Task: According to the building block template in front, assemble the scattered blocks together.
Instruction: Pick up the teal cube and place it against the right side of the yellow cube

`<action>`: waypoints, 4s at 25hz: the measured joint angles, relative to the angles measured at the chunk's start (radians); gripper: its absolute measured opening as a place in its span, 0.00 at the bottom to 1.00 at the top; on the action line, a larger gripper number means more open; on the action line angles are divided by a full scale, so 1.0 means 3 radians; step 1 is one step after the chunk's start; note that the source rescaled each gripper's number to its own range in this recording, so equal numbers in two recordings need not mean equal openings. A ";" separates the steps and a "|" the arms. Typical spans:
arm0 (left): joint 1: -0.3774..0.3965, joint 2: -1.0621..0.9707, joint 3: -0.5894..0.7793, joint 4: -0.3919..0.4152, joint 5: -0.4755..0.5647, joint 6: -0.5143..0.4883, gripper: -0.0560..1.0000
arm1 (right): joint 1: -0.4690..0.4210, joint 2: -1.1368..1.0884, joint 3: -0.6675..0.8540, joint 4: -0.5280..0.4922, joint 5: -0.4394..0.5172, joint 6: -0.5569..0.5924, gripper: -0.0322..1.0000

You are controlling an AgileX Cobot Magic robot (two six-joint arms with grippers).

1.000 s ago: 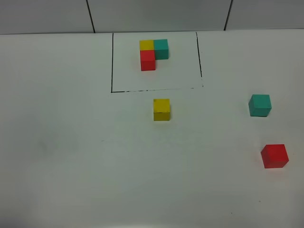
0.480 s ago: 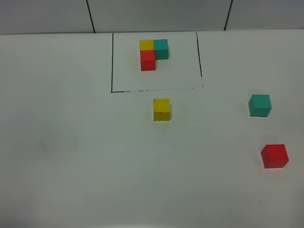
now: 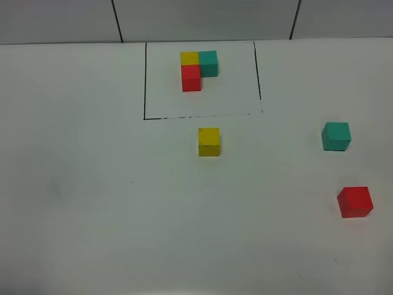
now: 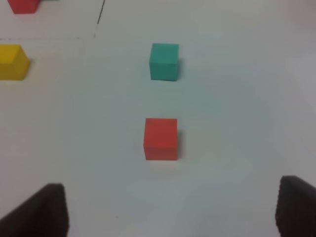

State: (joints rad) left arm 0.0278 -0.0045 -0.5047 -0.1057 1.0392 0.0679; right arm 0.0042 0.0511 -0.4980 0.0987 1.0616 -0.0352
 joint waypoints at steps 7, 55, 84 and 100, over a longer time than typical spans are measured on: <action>0.0000 0.0000 0.0000 0.0000 0.0000 0.0000 0.72 | 0.0000 0.0000 0.0000 0.0000 0.0000 0.0000 0.74; 0.0000 0.0000 0.0000 0.0062 0.0000 0.0000 0.72 | 0.0000 0.2160 -0.0291 -0.0092 -0.0806 0.0204 0.74; 0.0000 0.0000 0.0000 0.0062 0.0000 0.0003 0.72 | 0.0167 0.6168 -0.2306 0.0000 -0.1248 -0.0089 0.74; 0.0000 0.0000 0.0000 0.0062 0.0000 0.0000 0.72 | 0.0167 0.6345 -0.2335 0.0136 -0.1512 -0.0100 0.74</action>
State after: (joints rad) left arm 0.0278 -0.0045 -0.5047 -0.0872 1.0392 0.0679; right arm 0.0542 1.9546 -1.1985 0.1396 0.6080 -0.0653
